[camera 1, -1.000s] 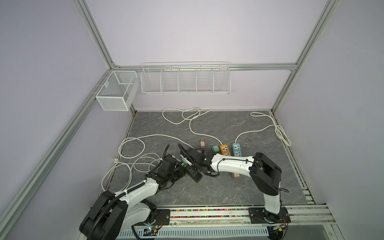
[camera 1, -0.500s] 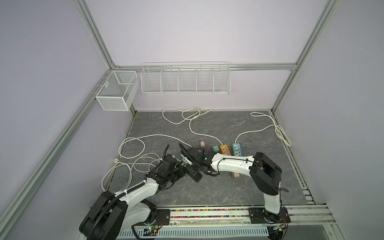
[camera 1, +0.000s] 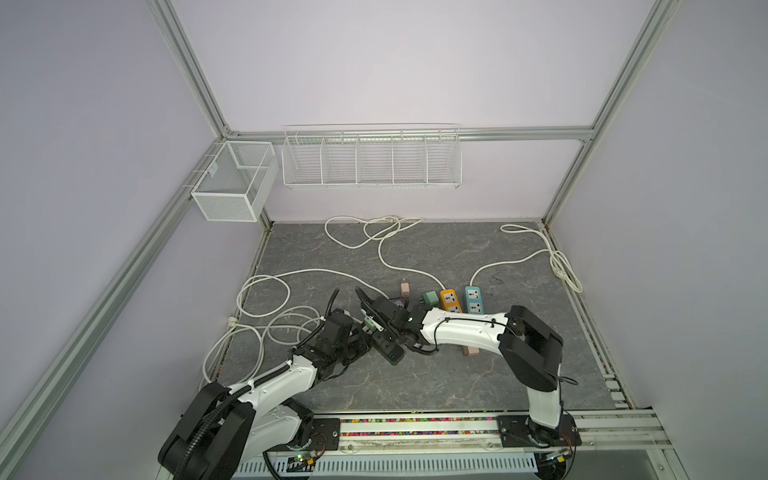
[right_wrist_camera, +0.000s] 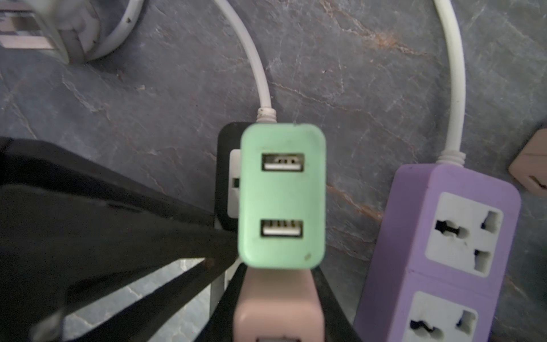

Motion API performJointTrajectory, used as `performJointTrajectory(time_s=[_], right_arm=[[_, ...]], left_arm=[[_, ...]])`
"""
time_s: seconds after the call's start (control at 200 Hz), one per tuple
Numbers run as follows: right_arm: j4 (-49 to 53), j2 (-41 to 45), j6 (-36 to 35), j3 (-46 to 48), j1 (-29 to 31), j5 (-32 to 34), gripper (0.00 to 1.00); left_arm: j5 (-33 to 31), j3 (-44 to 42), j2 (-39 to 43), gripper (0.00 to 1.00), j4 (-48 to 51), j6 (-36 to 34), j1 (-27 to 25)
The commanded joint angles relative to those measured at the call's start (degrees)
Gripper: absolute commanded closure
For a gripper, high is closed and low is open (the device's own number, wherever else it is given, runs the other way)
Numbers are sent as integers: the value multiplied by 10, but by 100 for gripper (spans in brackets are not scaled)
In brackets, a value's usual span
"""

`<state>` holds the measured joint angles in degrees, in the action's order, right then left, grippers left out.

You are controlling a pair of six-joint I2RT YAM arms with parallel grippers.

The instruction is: Pull the plug off the socket

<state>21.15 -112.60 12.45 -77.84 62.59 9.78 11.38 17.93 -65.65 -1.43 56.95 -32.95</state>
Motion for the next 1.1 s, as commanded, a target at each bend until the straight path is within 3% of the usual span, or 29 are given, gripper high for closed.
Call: performJointTrajectory(time_s=[0.0, 1.095], right_arm=[[-15, 29, 8, 10, -5, -15, 71], [-1, 47, 38, 14, 4, -5, 71]], left_arm=[[-18, -22, -17, 79, 94, 1, -4], [-21, -19, -17, 80, 106, 0, -4]])
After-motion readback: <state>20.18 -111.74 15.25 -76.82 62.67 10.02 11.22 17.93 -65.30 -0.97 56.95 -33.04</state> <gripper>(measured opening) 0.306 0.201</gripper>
